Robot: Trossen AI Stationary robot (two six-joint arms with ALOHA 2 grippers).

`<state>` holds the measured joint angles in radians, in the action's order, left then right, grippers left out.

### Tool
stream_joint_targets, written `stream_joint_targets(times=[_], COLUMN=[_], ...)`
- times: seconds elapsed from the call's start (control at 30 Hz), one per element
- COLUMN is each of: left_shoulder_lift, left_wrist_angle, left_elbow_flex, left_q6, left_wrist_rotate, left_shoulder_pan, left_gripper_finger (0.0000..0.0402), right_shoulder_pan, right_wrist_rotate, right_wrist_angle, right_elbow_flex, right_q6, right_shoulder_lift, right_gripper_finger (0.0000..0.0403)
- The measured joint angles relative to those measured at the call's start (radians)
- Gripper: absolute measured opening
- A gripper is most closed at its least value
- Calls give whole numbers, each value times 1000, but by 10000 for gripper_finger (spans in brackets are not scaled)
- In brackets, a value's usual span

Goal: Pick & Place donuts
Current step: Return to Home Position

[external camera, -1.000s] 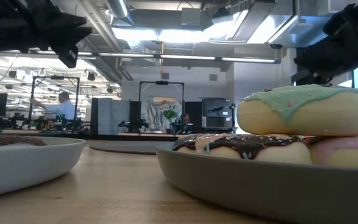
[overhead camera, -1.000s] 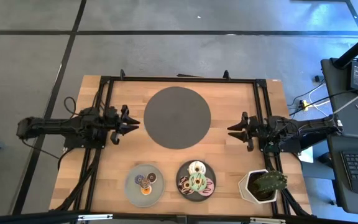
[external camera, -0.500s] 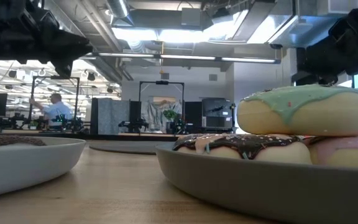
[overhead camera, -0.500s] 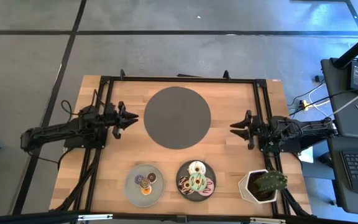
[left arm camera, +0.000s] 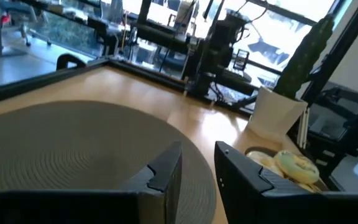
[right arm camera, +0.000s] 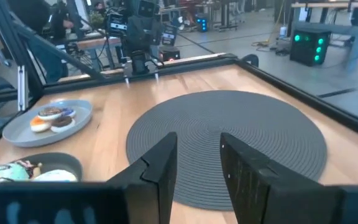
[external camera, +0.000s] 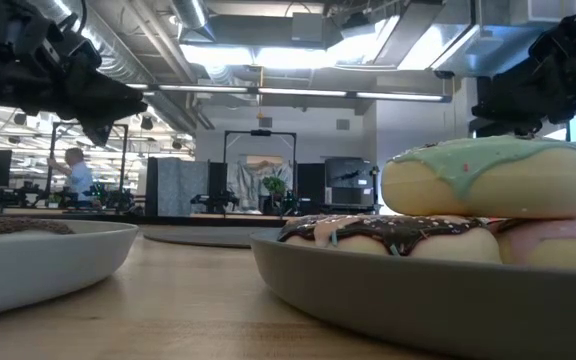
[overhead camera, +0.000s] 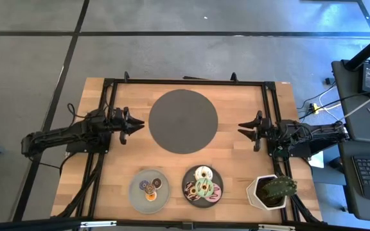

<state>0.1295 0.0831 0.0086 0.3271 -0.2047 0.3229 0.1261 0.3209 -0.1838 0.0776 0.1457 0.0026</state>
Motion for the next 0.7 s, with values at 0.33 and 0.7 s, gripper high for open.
stream_joint_targets(times=[0.33, 0.7], left_shoulder_lift=[0, 0], left_wrist_angle=[-14, 32], left_elbow_flex=[0, 0], left_q6=[18, 4], left_wrist_rotate=[0, -12], left_shoulder_pan=[0, -2], left_gripper_finger=[91, 95], right_shoulder_pan=[0, 0], right_wrist_rotate=[-3, -130], right_wrist_angle=[0, 8], right_elbow_flex=[0, 0], right_q6=[-161, -155], right_shoulder_lift=[1, 1], right_gripper_finger=[124, 124])
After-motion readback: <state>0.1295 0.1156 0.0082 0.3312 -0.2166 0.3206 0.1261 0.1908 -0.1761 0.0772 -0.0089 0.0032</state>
